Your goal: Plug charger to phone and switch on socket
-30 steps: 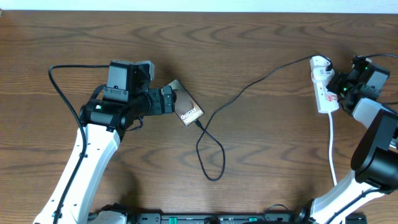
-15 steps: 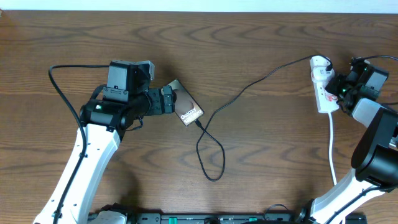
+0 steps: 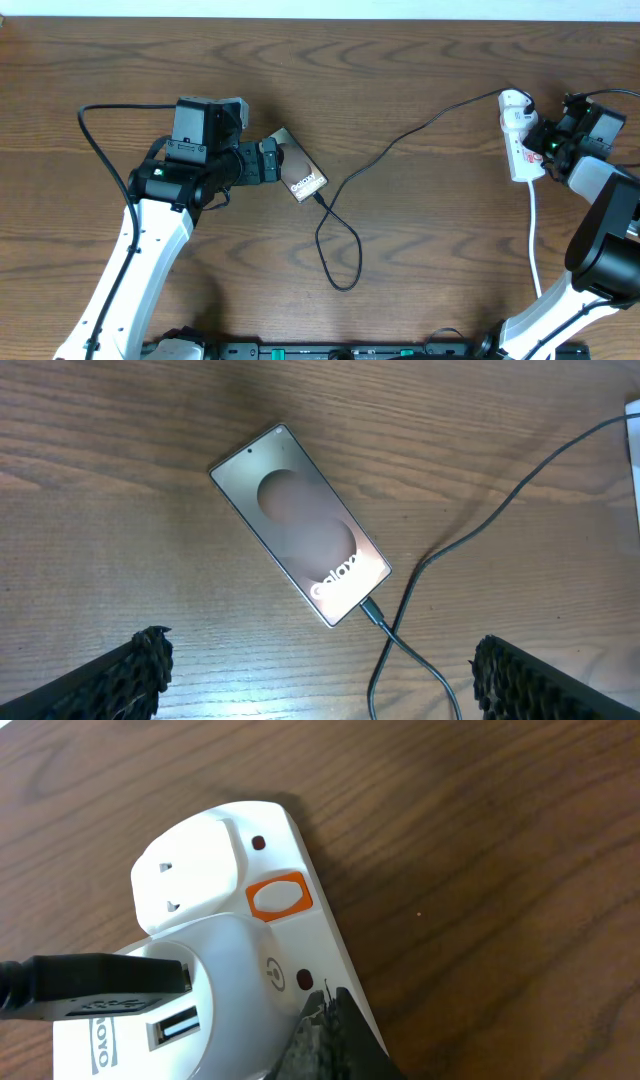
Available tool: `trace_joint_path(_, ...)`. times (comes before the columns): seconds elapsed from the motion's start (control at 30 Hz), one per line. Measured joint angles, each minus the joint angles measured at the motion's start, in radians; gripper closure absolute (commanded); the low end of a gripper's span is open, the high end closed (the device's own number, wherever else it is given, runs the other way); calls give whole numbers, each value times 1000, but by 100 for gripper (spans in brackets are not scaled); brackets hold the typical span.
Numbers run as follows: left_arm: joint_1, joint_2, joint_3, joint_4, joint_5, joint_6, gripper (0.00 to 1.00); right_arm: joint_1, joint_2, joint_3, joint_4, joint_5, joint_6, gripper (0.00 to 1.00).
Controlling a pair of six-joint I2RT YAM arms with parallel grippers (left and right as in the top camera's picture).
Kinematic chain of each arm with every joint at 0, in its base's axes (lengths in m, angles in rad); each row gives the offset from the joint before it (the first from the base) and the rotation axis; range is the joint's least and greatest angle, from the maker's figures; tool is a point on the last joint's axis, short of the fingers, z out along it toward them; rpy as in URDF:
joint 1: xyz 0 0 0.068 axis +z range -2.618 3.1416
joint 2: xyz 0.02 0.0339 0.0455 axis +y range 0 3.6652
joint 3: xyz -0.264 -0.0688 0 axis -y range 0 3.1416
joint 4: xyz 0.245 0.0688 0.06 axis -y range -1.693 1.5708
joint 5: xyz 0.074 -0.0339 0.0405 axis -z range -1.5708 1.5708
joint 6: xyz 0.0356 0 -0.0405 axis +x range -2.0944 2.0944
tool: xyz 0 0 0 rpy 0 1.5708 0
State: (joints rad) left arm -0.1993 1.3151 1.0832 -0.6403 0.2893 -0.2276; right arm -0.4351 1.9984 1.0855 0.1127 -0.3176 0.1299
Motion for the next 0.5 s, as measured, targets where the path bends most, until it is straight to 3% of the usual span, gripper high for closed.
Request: trace_joint_path(0.5, 0, 0, 0, 0, 0, 0, 2, 20, 0, 10, -20, 45, 0, 99)
